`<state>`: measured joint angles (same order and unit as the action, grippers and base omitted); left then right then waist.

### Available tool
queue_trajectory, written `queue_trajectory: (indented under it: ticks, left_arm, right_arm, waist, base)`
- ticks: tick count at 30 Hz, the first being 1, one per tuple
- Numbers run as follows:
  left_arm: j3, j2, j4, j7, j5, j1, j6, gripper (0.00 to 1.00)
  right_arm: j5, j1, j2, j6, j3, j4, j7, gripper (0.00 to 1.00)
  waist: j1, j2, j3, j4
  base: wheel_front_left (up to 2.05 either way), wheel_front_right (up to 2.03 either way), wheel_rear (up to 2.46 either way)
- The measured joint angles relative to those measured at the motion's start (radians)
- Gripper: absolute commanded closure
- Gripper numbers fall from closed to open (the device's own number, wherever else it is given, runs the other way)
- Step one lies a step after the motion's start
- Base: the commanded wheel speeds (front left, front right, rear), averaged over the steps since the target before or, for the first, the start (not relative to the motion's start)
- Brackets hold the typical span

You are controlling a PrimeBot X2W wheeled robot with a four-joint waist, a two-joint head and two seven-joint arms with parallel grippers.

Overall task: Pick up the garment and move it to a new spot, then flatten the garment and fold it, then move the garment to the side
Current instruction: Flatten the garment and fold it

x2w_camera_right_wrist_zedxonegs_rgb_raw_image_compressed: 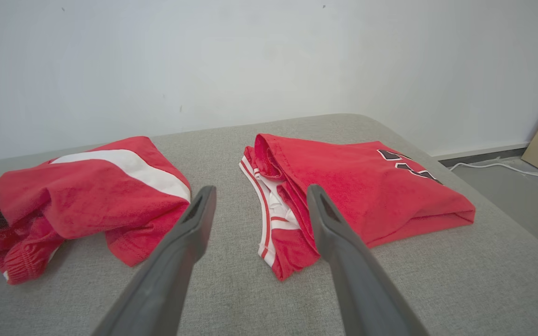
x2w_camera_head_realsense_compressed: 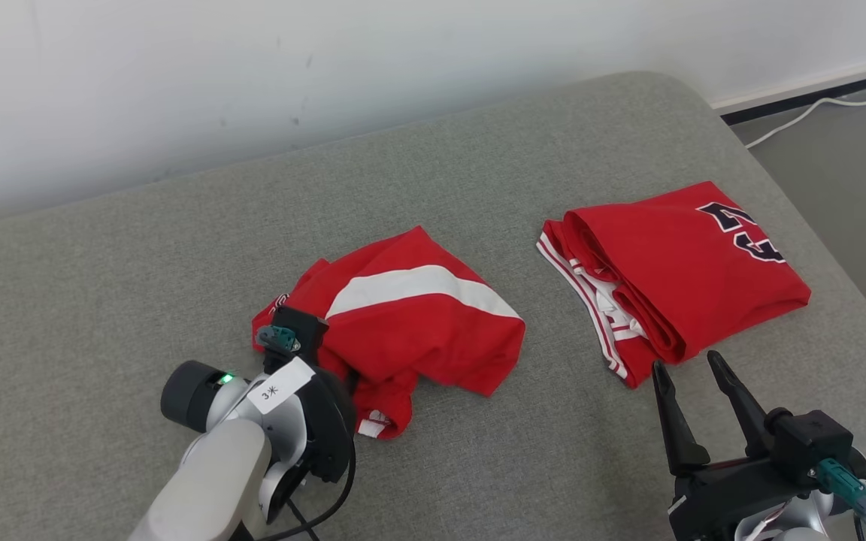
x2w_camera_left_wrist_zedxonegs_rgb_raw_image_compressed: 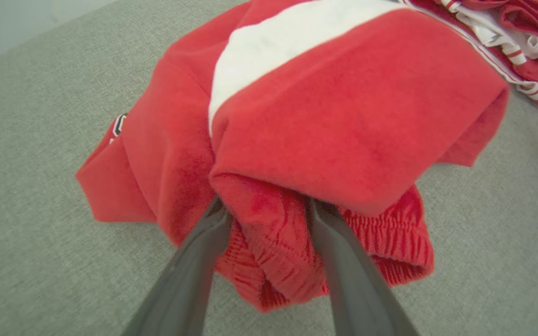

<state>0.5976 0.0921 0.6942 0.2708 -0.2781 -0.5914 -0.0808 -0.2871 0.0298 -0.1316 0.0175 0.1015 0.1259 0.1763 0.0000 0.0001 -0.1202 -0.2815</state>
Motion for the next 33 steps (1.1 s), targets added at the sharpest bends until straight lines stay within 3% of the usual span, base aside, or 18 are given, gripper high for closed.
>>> queue_trajectory:
  ticks: [5, 13, 19, 26, 33]
  left_arm:
    - [-0.004, 0.016, 0.014, -0.013, 0.017, -0.016, 0.025, 1.00]
    - [-0.033, 0.139, -0.072, -0.163, 0.164, -0.155, 0.170, 1.00]
    - [-0.036, 0.185, -0.103, -0.219, 0.207, -0.143, 0.179, 1.00]
    - [-0.030, 0.240, -0.120, -0.234, 0.221, -0.001, 0.187, 1.00]
    - [-0.017, 0.251, -0.146, -0.246, 0.244, 0.133, 0.195, 1.00]
  right_arm:
    - [0.000, -0.001, 0.000, -0.001, -0.009, 0.003, 0.002, 0.00]
    - [0.000, -0.022, -0.005, -0.018, -0.035, 0.010, 0.012, 0.00]
    - [0.000, -0.024, -0.004, -0.018, -0.035, 0.009, 0.018, 0.00]
    - [0.000, -0.050, -0.009, -0.019, -0.038, 0.000, 0.019, 0.00]
    - [0.000, -0.054, -0.015, -0.019, -0.038, -0.004, 0.022, 0.00]
  waist:
    - [0.0000, 0.0000, -0.006, -0.012]
    - [0.0000, 0.0000, 0.001, 0.015]
    - [0.0000, 0.0000, 0.015, 0.049]
    - [0.0000, 0.0000, 0.026, 0.093]
    - [0.0000, 0.0000, 0.027, 0.131]
  base:
    - [0.00, 0.00, 0.00]
    - [0.00, 0.00, 0.00]
    - [0.00, 0.00, 0.00]
    - [0.00, 0.00, 0.00]
    - [0.00, 0.00, 0.00]
